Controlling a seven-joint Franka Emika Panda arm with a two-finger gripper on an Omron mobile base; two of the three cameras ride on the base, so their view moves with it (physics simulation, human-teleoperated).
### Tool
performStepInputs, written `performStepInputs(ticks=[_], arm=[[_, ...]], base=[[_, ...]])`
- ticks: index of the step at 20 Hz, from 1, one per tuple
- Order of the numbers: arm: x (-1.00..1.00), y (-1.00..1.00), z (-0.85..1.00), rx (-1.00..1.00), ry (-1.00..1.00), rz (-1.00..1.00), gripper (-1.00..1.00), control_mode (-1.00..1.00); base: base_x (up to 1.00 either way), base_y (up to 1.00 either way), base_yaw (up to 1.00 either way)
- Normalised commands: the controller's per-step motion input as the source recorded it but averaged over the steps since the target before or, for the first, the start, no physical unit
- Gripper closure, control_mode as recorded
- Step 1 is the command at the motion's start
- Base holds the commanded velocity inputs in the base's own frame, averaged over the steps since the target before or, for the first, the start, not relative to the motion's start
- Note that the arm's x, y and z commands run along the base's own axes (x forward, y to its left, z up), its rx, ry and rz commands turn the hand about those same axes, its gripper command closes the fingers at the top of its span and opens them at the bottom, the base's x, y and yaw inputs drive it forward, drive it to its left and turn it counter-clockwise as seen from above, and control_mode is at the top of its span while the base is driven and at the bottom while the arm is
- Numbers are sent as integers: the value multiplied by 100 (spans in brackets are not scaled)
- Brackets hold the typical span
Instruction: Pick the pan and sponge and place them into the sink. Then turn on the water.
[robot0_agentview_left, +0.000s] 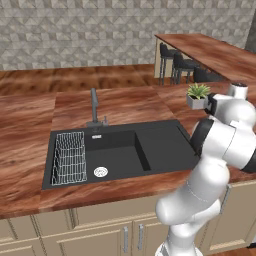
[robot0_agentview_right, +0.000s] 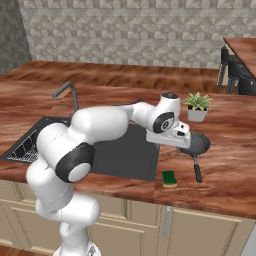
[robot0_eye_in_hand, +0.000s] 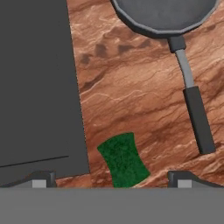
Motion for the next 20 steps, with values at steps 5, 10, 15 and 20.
performStepInputs(ticks=[5, 10, 15, 20], arm=[[12, -22, -18, 0, 0, 0, -100, -100], [8, -27, -18, 1, 0, 0, -100, -100], [10, -33, -16, 1, 1, 0, -100, -100], [10, -32, -17, 1, 1, 1, -100, -100]], base=[[0, 0, 0], [0, 0, 0], [0, 0, 0], [0, 0, 0]])
